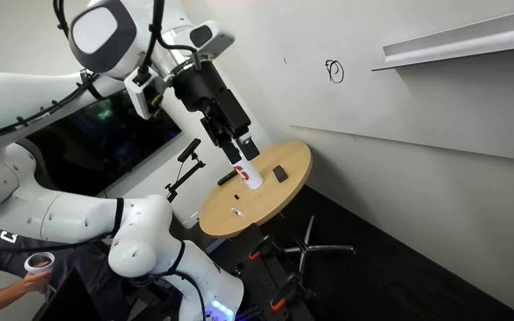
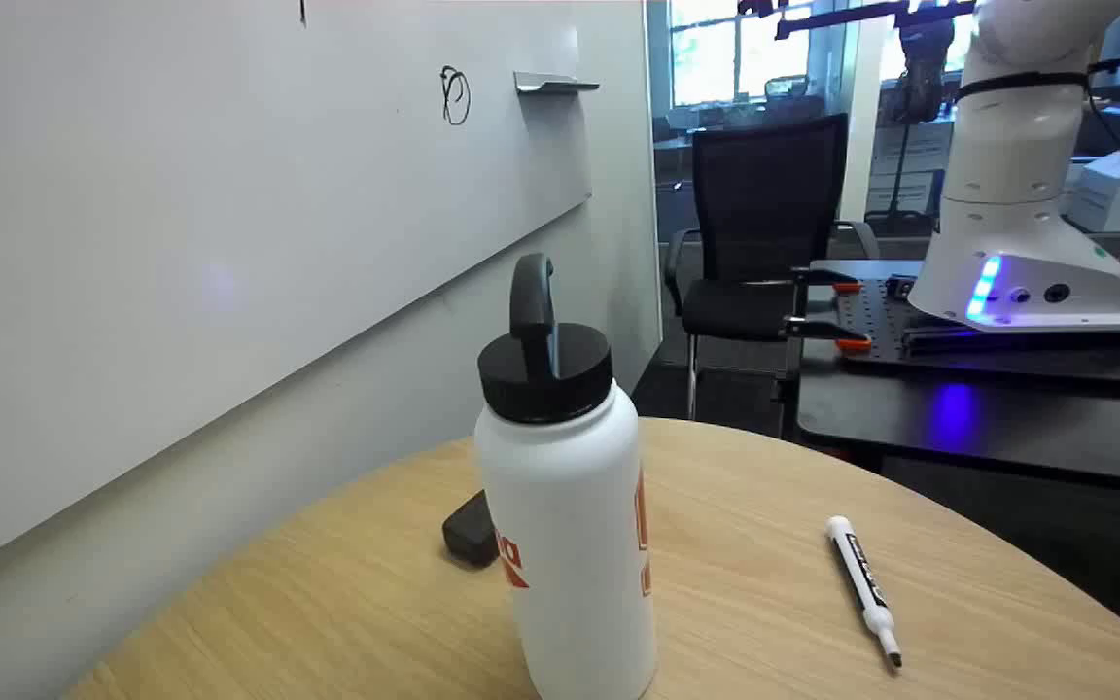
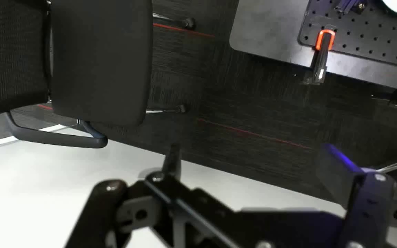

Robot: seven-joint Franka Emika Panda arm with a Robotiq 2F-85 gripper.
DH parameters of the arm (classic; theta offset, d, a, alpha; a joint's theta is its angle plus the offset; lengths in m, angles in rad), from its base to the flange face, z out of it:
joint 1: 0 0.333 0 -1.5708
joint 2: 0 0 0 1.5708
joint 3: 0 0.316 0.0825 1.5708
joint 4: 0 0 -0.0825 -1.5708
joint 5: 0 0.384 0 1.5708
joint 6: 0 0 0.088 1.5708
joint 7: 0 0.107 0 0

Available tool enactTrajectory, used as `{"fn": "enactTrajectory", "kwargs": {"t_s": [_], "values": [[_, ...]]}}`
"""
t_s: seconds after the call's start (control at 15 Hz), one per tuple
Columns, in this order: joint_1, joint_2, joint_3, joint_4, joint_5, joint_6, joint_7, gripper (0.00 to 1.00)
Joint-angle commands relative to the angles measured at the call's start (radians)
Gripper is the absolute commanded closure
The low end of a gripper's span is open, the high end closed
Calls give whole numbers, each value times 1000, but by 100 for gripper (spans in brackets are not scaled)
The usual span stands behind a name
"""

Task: Use the duster to erase the writings on the white board

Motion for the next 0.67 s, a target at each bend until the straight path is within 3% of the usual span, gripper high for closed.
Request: {"fn": "enactTrajectory", "kwargs": {"t_s": [0.0, 0.27, 0.6], "values": [[14, -1, -10, 3, -5, -5, 6, 0], [89, -65, 30, -34, 20, -3, -84, 0], [272, -195, 179, -96, 177, -43, -80, 0]]}}
